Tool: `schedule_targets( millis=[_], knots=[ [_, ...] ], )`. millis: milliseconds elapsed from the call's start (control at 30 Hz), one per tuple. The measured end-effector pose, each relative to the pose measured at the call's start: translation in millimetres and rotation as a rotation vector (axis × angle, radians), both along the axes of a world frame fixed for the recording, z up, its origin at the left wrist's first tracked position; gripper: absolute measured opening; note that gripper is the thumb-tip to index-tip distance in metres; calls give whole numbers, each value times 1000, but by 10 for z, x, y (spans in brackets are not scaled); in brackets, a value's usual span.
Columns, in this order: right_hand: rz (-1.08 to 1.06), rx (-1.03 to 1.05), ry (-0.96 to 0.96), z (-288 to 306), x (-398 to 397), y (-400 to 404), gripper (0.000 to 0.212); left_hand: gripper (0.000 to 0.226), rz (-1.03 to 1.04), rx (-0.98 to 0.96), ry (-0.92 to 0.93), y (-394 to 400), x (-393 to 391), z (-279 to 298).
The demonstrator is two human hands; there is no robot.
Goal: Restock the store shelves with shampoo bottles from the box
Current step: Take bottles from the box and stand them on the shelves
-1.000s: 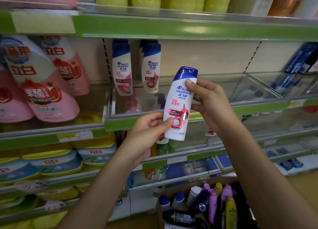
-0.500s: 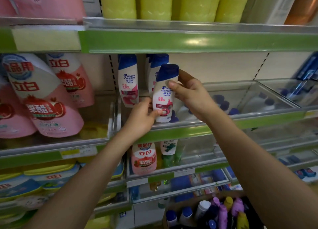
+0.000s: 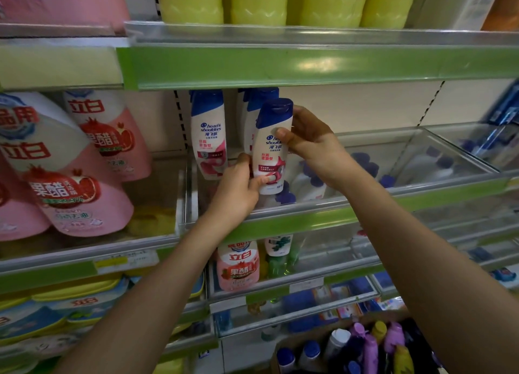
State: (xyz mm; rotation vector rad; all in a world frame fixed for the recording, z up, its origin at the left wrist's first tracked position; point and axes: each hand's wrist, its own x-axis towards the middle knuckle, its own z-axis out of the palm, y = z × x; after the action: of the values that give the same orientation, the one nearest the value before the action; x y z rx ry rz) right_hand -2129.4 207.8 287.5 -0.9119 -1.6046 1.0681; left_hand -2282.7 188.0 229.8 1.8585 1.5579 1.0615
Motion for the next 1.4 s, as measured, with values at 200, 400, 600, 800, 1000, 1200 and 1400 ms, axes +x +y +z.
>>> schedule_targets(
  millis=[200, 400, 600, 800, 1000, 1200, 1400],
  knots=[
    [-22, 3, -16, -18, -11, 14, 40, 32, 21, 14, -1, 15, 15, -30],
    [-18, 3, -21, -26, -1, 3, 42, 34, 31, 10, 1, -4, 27, -33],
    [-32, 3, -10, -48, -15, -4, 42, 32, 40, -10, -8, -20, 54, -1],
    [-69, 13, -127, 8, 12, -3, 47, 32, 45, -26, -17, -53, 73, 21],
    [-128, -46, -144, 45, 84, -78, 57, 37, 54, -24, 21, -128, 76, 41],
    [-184, -66, -119, -59, 305, -312, 57, 51, 176, 66, 6, -454, 150, 27],
    [-160, -95, -1, -269, 593, -669, 50, 39, 258, 118, -124, -1024, 472, -15]
  ],
)
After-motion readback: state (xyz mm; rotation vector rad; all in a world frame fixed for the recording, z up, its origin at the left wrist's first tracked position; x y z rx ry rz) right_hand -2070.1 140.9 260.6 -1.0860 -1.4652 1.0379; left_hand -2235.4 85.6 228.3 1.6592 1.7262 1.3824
